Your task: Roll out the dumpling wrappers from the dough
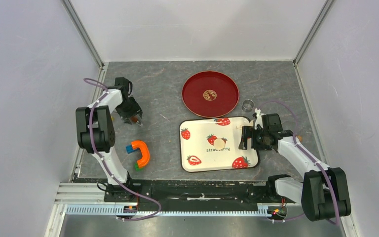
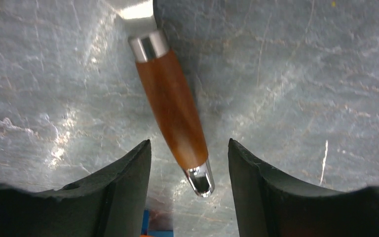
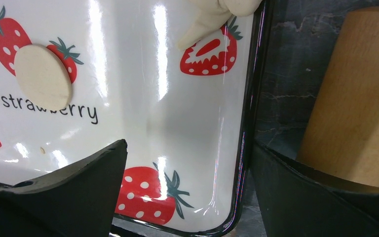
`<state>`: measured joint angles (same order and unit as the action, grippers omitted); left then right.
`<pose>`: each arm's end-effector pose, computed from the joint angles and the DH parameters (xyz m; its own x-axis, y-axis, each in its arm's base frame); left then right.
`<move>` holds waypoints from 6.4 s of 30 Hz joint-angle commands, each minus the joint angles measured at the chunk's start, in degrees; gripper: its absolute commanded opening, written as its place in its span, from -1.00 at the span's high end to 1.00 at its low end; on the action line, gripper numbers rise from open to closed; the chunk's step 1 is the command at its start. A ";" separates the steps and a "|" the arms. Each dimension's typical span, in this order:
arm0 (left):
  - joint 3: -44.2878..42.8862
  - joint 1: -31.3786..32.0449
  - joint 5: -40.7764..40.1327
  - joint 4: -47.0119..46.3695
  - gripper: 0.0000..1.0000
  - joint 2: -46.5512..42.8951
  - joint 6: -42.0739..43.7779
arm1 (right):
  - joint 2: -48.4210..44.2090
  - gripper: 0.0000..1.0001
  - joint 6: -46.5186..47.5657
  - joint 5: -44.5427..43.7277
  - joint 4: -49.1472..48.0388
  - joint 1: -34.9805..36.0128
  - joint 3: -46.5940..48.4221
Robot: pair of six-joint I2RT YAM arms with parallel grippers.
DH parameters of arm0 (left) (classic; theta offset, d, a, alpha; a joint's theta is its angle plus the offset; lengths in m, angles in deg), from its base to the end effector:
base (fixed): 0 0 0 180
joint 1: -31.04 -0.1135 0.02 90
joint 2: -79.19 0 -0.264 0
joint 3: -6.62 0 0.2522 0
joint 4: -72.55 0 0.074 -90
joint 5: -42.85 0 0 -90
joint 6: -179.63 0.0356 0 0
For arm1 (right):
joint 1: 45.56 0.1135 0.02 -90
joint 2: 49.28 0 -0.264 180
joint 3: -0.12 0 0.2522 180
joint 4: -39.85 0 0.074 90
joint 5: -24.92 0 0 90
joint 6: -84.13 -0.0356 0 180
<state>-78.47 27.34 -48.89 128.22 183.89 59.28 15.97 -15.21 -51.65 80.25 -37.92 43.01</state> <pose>0.3516 0.0238 0.1782 -0.7964 -0.5576 -0.2341 -0.5500 0.8288 -0.1030 0.1896 0.0338 0.1607 -0.9076 0.0375 -0.4181 -0.0886 0.9565 0.2780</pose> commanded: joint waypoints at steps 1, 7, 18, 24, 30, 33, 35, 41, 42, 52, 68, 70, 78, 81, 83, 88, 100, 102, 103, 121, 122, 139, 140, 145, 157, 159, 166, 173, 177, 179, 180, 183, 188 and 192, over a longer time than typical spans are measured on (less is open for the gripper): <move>-6.24 -0.34 -3.87 3.58 -0.22 4.01 2.06 | -0.90 -0.86 -0.28 3.94 1.80 0.42 -1.26; -9.57 -0.32 -1.97 5.85 0.04 9.27 4.54 | -2.18 -0.91 -0.39 3.96 2.56 0.46 -0.68; -4.96 0.22 1.31 4.65 0.96 3.71 7.32 | -5.15 -0.96 -0.75 3.90 4.44 0.44 2.82; -3.16 4.64 -0.01 4.53 0.96 -10.82 12.08 | -6.73 -0.96 -1.20 4.93 4.64 0.44 3.73; 2.53 7.76 3.63 0.89 0.96 -27.67 14.58 | -8.82 -0.96 -1.43 6.05 5.40 0.40 4.61; 6.73 9.65 7.93 -2.74 0.96 -36.68 16.70 | -9.87 -0.96 -1.33 6.45 6.56 0.45 5.32; 10.25 12.08 11.28 -5.89 0.96 -42.30 18.42 | -10.75 -0.96 -1.83 7.42 6.68 0.42 5.55; 18.40 20.81 16.97 -10.79 0.96 -54.33 26.33 | -13.31 -0.96 -3.88 11.70 6.76 0.39 5.94; 19.41 22.17 17.50 -10.54 0.96 -55.45 27.83 | -13.70 -0.96 -4.05 12.47 6.85 0.42 5.88; 23.75 30.53 24.94 -1.00 0.96 -64.31 38.15 | -19.19 -0.96 -5.13 26.04 8.60 0.38 7.08; 22.90 42.94 18.15 -0.80 0.96 -58.71 44.09 | -18.27 -0.96 -24.92 46.06 -9.15 0.40 10.51; 23.00 45.50 15.42 -1.42 0.96 -56.93 44.65 | -17.41 -0.96 -24.72 46.02 -9.23 0.45 10.52; 21.75 55.88 3.83 -2.22 0.96 -49.13 47.59 | -13.92 -0.96 -26.10 46.52 -14.54 0.44 7.92; 20.51 59.18 1.22 -2.57 0.96 -46.37 48.01 | -12.31 -0.96 -28.37 47.35 -19.66 0.53 5.63; 19.63 61.19 -1.17 -2.91 0.96 -44.54 47.98 | -10.98 -0.96 -28.97 47.35 -21.67 1.06 4.60; 17.00 65.23 -4.72 -3.39 0.96 -40.30 47.47 | -6.19 -0.98 -26.16 43.95 -22.32 6.12 4.14; 16.30 68.22 -6.74 -4.29 0.96 -39.14 45.79 | 2.49 0.14 -40.44 40.15 -48.42 19.49 -1.64; 16.44 68.25 -6.70 -4.29 0.96 -39.55 45.26 | 2.43 0.37 -40.30 40.11 -49.31 19.65 -2.03; 16.55 68.22 -6.67 -4.52 0.96 -39.66 44.97 | 2.27 0.48 -40.12 40.12 -49.47 19.66 -2.26; 23.49 68.13 -6.97 -13.78 0.03 -41.56 41.05 | -3.45 1.00 -40.82 41.33 -52.98 19.78 -4.78; 23.72 68.13 -6.75 -13.76 0.04 -41.48 41.02 | -3.67 1.00 -41.40 41.37 -53.54 19.83 -4.86; 19.17 68.13 -11.44 -4.86 0.96 -41.13 42.12 | -3.31 -0.57 -27.17 29.10 -28.00 19.67 0.36; 19.08 68.14 -11.65 -4.67 0.96 -41.31 42.21 | -3.38 -0.63 -27.25 28.82 -28.04 19.69 0.32; 18.36 68.13 -10.84 -4.41 0.96 -41.59 42.15 | -1.24 -0.68 -24.97 24.29 -23.63 19.69 1.84; 18.63 68.17 -11.42 -5.17 0.96 -41.72 41.25 | -0.72 -0.82 -21.52 16.98 -18.40 19.72 2.87; 19.64 68.16 -12.62 -5.63 0.96 -41.03 40.54 | -3.66 -0.90 -20.57 13.25 -15.98 19.54 3.03; 23.04 67.20 -14.32 -8.63 0.96 -38.13 37.03 | -9.63 -0.96 -13.04 7.49 -2.10 9.73 2.90; 24.29 59.63 -9.56 -12.30 0.96 -34.42 40.10 | -8.34 -0.96 -4.62 4.99 6.35 0.62 1.39; 23.96 55.86 -7.26 -13.23 0.96 -31.94 42.72 | -8.46 -0.93 -3.92 3.10 6.85 -1.08 1.07; 24.12 55.17 -6.79 -14.22 0.96 -30.43 44.23 | -9.13 -0.93 -4.06 1.69 6.83 -1.31 1.28; 24.09 55.04 -6.79 -14.62 0.96 -29.76 44.83 | -9.22 -0.93 -4.01 1.23 6.94 -1.47 1.41; 23.70 55.03 -6.92 -15.08 0.96 -27.32 46.47 | -9.18 -0.94 -3.62 -0.06 7.76 -1.83 2.03; 23.13 55.03 -7.37 -15.72 0.96 -24.04 47.35 | -8.59 -0.95 -2.86 -1.48 7.95 -2.15 1.41; 22.26 55.03 -6.17 -15.71 0.96 -21.67 47.91 | -7.35 -0.95 -2.69 -0.84 7.40 -2.27 -0.05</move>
<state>-53.90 82.51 -56.95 115.87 160.74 104.22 7.93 -19.10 -51.70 88.16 -39.85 44.01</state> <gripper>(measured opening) 0.349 0.973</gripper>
